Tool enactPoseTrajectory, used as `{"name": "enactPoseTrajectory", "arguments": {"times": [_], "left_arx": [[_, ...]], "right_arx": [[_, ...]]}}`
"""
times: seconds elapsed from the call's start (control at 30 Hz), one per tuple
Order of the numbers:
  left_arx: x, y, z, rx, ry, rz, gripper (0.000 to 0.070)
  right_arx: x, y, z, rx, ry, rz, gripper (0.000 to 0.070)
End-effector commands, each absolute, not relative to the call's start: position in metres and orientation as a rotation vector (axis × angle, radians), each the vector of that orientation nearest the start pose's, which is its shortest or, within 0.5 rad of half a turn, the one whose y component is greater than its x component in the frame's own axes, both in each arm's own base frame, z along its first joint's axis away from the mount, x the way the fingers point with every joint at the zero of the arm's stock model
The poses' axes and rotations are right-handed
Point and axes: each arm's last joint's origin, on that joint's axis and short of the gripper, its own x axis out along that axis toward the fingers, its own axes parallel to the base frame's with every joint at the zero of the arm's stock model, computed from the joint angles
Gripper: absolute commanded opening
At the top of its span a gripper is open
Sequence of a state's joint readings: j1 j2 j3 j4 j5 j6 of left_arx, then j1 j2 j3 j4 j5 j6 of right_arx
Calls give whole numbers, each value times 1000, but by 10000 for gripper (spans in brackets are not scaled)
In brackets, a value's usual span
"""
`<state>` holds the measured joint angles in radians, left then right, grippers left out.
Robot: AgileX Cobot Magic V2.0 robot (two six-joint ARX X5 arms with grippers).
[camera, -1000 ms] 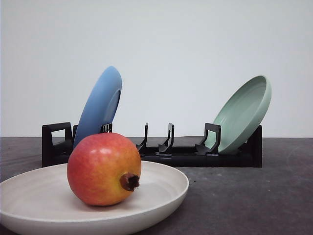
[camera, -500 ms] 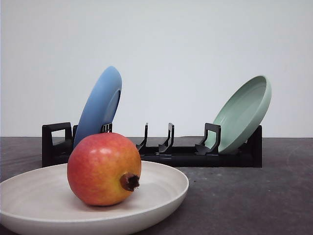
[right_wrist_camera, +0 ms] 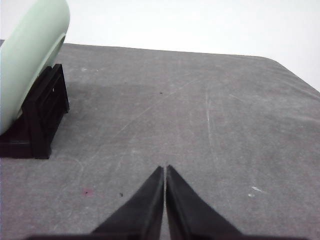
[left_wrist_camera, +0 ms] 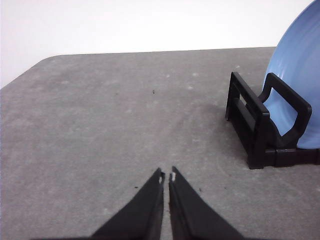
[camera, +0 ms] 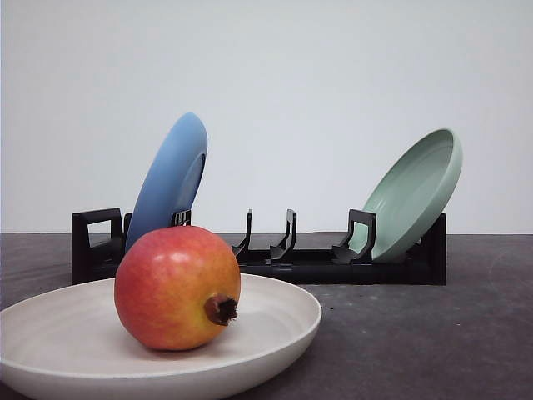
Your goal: Place pomegranate in white plate
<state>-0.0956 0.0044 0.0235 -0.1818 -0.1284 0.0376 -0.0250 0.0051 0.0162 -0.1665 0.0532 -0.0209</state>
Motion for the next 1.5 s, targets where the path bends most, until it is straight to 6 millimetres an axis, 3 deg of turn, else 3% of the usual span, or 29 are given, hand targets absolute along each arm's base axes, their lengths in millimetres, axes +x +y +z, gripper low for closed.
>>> {"name": "enactPoseTrajectory", "arguments": {"times": [0.0,1.47], "left_arx": [[95,-5,150,60,175,28,0],[95,-5,150,60,175,28,0]], "right_arx": [[96,-4,152,-10,149,-74,0],[96,-4,152,-10,149,-74,0]]}}
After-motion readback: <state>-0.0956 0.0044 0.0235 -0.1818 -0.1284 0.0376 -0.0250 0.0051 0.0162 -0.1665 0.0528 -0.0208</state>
